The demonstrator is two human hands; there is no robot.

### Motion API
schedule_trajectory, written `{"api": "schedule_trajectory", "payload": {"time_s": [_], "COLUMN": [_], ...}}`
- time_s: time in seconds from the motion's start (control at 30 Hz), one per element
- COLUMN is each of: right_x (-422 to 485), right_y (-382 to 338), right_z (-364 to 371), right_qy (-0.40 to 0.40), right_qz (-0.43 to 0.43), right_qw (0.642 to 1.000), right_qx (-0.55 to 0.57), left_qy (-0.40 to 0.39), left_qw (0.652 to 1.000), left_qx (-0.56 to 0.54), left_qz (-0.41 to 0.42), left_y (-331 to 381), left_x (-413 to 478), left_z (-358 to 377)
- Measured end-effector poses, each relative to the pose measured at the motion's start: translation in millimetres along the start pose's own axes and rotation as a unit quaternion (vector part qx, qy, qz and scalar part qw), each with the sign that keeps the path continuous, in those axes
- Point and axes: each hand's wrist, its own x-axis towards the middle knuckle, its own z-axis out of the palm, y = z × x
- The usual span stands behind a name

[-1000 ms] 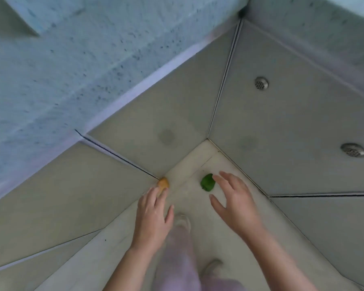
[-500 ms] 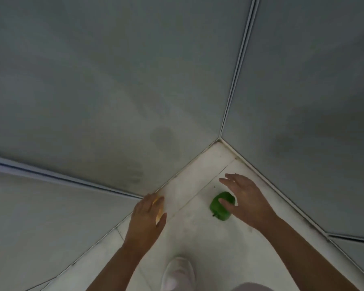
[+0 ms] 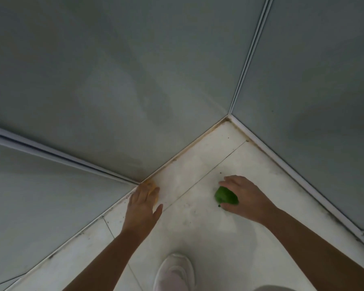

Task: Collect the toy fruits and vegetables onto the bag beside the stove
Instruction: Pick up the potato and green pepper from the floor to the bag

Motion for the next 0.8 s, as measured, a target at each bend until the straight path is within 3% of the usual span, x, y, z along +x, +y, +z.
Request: {"api": "schedule_trajectory", "payload": {"time_s": [0.33,0.8], "right_x": [1.9,-13.2], "right_y": [9.1,13.6], "right_z": [29.2,40.9], "right_qy": [-0.001,0.026], "right_qz": [0.004,0.095], "right_qw": [1.000,0.989], "right_qx": [-0.012,0.110], "left_qy": [0.019,0.025], "left_qw": [0.996,0.983], "left_qx": [-0.053,-0.103], "left_qz": [-0.067,-0.150], "left_y": [-5.0,-4.2], "left_x": [2.3,-5.0], "left_z": [27.1,28.6]}}
